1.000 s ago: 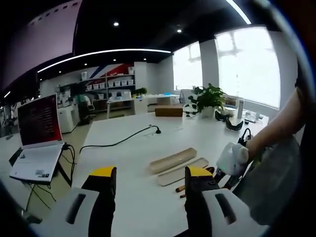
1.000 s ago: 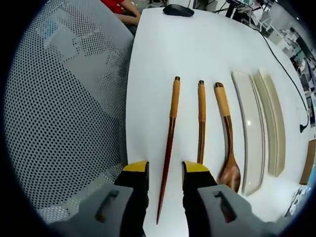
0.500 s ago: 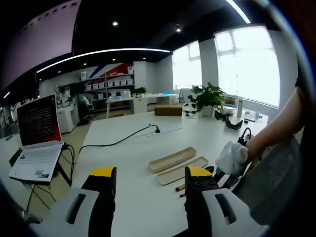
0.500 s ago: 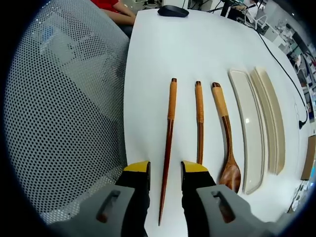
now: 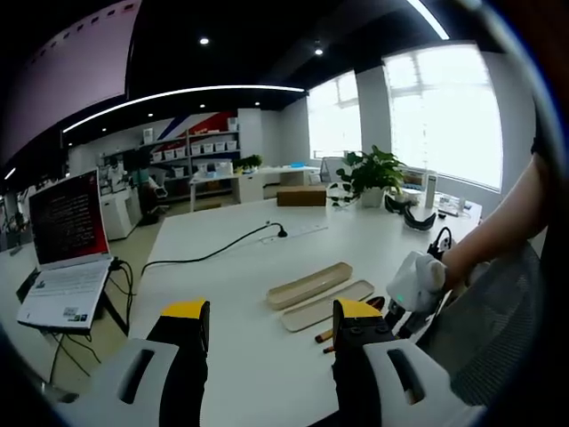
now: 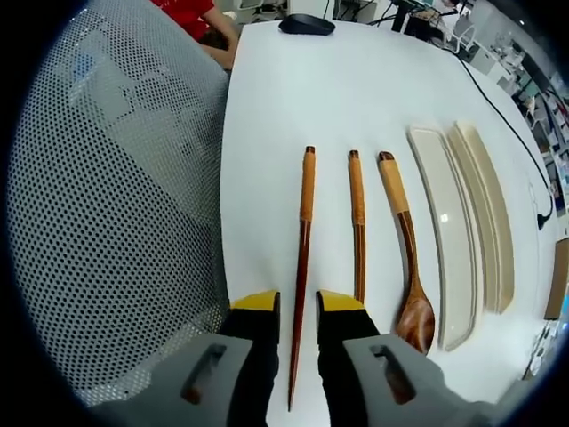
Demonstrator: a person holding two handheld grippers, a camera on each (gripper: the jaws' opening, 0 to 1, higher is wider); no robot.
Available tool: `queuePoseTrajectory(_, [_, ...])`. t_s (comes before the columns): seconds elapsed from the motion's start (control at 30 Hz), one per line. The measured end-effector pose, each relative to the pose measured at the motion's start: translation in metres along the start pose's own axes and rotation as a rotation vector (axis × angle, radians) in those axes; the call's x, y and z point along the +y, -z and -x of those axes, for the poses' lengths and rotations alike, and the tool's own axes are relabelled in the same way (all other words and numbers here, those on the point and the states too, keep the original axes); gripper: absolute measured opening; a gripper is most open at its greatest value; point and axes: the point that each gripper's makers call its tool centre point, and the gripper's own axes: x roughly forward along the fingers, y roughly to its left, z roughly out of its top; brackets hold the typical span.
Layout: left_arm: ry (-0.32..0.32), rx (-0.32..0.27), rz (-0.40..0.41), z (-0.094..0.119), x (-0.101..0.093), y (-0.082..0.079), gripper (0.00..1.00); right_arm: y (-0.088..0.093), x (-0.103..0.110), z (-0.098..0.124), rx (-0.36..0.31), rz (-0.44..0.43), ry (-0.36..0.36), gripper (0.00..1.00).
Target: Arrange the utensils inside the cutlery case until each visible utensil rests in its matching compartment.
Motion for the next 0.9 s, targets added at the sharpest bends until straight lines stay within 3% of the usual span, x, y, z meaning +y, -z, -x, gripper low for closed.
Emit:
queuePoseTrajectory(0.3, [-0.006,0.003,0.001,0.0,0.0008,0.0006,0.57,-0.0034,-0.0016,-0.0011,-0.004,0.005,0.003,0.03])
queuePoseTrajectory(0.9, [-0.008,0.005,-0.002,0.0002,0.0004,0.0002,0.57,-0.0038,-0.0012,-0.0011,0.007,0.023,0.01,0.03])
